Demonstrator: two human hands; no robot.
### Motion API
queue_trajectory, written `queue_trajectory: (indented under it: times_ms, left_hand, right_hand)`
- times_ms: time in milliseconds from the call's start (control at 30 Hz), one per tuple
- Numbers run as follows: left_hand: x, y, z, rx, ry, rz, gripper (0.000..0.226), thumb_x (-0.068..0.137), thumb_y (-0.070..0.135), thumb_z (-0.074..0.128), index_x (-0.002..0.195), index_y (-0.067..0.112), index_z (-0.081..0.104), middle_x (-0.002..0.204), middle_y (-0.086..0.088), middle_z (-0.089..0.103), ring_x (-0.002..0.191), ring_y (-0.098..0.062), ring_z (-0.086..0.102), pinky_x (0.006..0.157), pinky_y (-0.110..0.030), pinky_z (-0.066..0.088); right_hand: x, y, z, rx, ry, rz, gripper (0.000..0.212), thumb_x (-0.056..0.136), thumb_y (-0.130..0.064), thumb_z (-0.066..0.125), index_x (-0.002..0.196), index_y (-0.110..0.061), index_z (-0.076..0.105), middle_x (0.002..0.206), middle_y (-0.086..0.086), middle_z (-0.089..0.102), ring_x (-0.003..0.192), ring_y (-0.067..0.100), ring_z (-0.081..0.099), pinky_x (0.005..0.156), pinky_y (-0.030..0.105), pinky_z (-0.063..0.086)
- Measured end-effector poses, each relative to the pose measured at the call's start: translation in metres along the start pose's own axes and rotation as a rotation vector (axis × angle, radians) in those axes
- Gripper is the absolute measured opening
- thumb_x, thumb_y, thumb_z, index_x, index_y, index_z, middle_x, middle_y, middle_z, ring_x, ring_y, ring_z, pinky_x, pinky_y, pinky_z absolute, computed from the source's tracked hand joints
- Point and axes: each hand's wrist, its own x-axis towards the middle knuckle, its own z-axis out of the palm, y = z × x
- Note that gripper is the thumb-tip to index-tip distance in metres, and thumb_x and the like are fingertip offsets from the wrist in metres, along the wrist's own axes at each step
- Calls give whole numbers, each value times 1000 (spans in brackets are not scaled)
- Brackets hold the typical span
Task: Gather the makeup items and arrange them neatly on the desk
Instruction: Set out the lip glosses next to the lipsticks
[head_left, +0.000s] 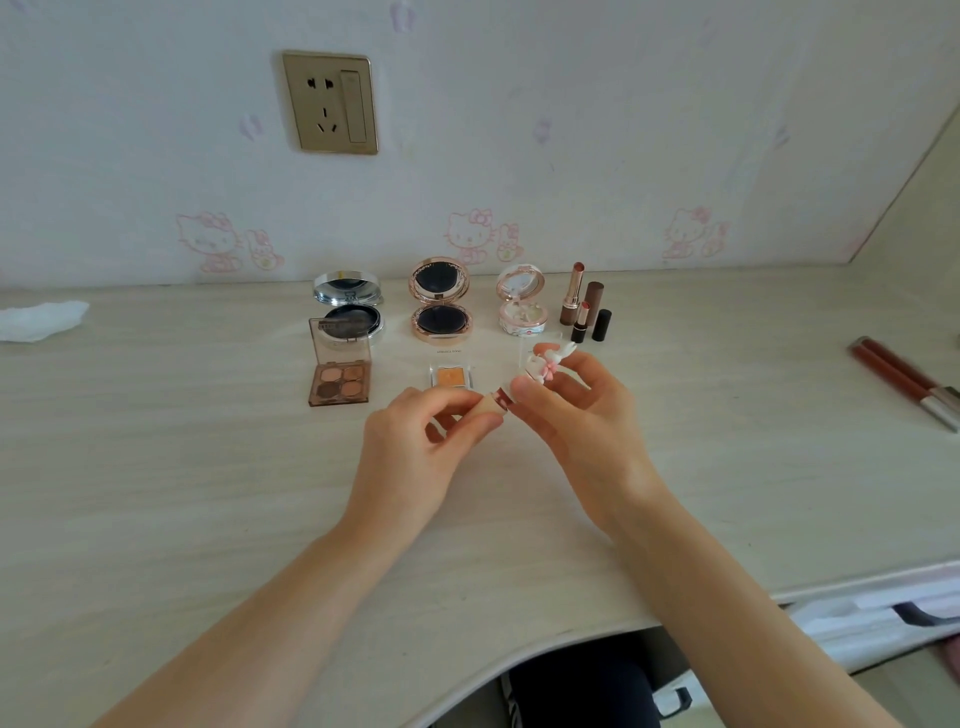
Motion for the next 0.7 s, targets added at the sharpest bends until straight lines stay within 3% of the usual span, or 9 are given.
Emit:
queue_trajectory:
  times_ms: [133,267,400,500,700]
  left_hand:
    - [0,3,0,-52,-28,-32,11,80,35,71,88,28,74,77,13,71,69,-6,62,63,-13,45]
    - [-2,6,1,-144,-83,-56,16,79,44,65,88,33,71,77,15,71,69,-6,65,63,-19,50]
    - [-2,6,2,-180,-144,-58,23,80,44,62,92,26,71,78,7,72,70,-7,67,64,-13,49]
    - [-3,6,1,-208,-145,-92,25,79,42,64,94,23,70,78,2,73,70,-15,68,69,-24,54]
    - [-4,8,2,-182,-168,-80,11,85,29,70,93,22,70,78,5,72,63,-15,64,64,-30,52]
  right_hand:
    - [-1,-3,-2,49,-13,-7,37,79,-2,72,114,-9,60,101,12,72,98,32,68,85,34,56]
    - [-3,-6,-3,96,-15,-20,34,83,5,65,115,-4,59,104,13,71,98,27,68,87,36,55]
    - [-3,-8,-4,142,-49,-26,34,85,7,62,117,-4,60,108,13,71,100,25,68,86,34,55]
    - [-3,-9,-2,163,-115,6,37,86,5,61,121,-5,58,113,11,69,103,23,67,83,31,55]
    - [-2,-5,1,25,-47,-8,35,86,-4,66,118,-14,61,94,9,66,85,21,66,83,34,54]
